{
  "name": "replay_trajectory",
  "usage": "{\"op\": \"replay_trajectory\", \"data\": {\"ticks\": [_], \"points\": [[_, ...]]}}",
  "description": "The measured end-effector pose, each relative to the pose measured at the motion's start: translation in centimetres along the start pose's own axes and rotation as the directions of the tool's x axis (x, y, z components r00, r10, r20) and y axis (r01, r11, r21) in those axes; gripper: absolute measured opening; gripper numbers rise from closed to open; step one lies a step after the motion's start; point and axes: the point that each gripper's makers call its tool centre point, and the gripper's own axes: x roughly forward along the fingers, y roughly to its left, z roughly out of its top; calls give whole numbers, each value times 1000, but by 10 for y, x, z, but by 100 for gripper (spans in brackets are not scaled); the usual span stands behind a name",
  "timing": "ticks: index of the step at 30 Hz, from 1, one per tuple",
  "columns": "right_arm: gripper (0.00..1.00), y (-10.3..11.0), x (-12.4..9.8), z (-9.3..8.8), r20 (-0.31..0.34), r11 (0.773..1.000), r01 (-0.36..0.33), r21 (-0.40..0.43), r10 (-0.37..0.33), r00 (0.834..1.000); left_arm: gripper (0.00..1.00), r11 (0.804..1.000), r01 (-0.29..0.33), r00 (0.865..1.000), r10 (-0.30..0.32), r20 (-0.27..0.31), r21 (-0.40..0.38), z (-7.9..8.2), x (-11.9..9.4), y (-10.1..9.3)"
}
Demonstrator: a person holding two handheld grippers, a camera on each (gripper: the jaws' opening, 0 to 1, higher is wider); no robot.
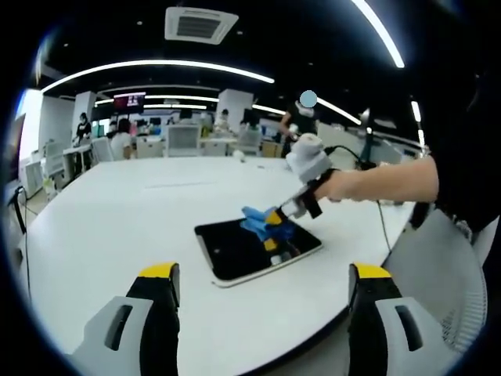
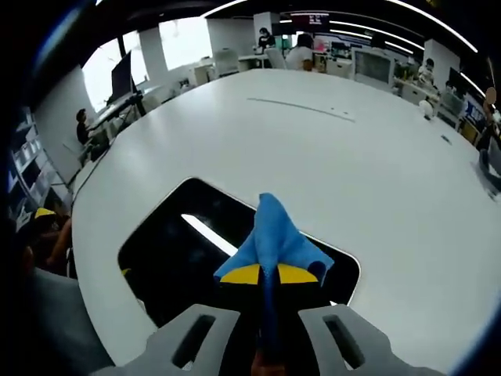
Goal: Wipe the mirror surface with the cleaning cloth until all visible marks leave the cleaned area.
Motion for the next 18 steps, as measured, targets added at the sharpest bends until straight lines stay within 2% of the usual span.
{"op": "replay_trajectory", "data": {"ticks": [6,18], "points": [[0,15,-11,-13,7,1000,1,-6,-1,1000,89,1000,-1,1000,1,5,-4,1,0,0],[0,29,-22,-29,3,1000,-16,-17,16,1000,87,1000,-5,1000,5,13,-7,2,-1,1]]}}
